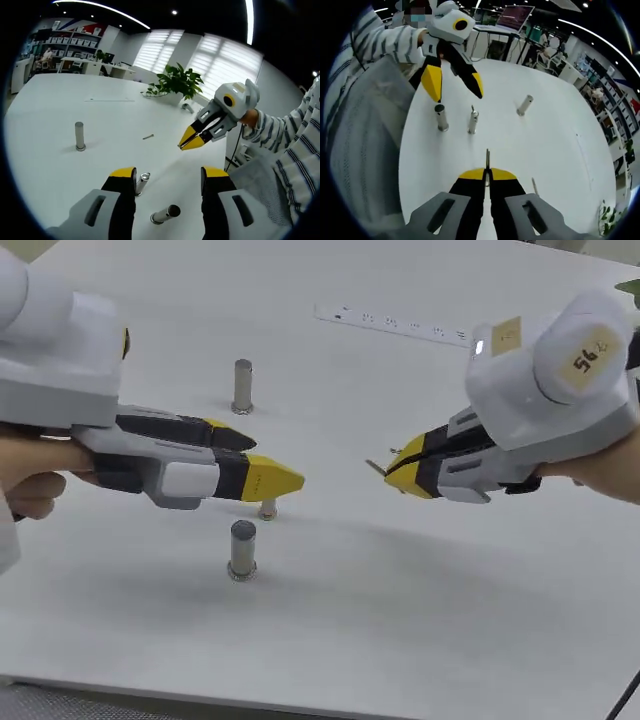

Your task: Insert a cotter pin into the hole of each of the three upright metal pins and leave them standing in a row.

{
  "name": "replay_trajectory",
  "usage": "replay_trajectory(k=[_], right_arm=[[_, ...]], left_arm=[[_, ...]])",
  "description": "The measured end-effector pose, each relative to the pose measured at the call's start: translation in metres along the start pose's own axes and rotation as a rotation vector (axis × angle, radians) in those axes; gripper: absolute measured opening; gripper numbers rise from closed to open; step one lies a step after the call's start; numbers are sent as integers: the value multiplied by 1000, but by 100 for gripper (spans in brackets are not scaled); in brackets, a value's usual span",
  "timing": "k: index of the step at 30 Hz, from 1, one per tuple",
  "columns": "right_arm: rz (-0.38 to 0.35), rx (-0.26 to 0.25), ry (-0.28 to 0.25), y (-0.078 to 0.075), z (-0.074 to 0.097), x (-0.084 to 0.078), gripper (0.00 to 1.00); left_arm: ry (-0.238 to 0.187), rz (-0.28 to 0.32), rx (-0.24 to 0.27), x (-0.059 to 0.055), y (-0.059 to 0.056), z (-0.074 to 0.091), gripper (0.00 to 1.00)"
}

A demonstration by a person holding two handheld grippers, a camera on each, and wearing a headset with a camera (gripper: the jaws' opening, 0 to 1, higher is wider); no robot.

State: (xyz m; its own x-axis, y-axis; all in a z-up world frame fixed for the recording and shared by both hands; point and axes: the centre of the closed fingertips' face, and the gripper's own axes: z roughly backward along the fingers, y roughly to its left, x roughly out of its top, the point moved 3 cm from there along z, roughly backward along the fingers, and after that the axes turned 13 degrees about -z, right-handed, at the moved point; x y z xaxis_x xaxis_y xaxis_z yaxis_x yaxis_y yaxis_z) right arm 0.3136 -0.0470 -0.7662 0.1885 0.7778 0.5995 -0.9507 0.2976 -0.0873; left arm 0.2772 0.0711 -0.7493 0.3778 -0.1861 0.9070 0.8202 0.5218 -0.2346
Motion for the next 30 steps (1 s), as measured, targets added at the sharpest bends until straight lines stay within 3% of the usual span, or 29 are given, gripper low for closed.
replay_trajectory(k=[4,10,14,17,21,30], right_arm=[[18,-3,-22,6,2,6,3],[38,9,-50,23,4,16,3],[59,9,-54,28,3,18,3],[76,2,-53,31,4,20,3],[79,0,-62,35,6,23,3],[93,2,-62,39,5,23,3]], left_arm=[[6,28,-20,2,2,-7,50],[-14,60,-72,7,-7,-14,41],[3,80,-93,8,-8,-21,41],[26,137,-122,6,-12,-25,40],[35,138,-130,4,-16,-29,39],[45,196,-164,3,-25,-35,27]])
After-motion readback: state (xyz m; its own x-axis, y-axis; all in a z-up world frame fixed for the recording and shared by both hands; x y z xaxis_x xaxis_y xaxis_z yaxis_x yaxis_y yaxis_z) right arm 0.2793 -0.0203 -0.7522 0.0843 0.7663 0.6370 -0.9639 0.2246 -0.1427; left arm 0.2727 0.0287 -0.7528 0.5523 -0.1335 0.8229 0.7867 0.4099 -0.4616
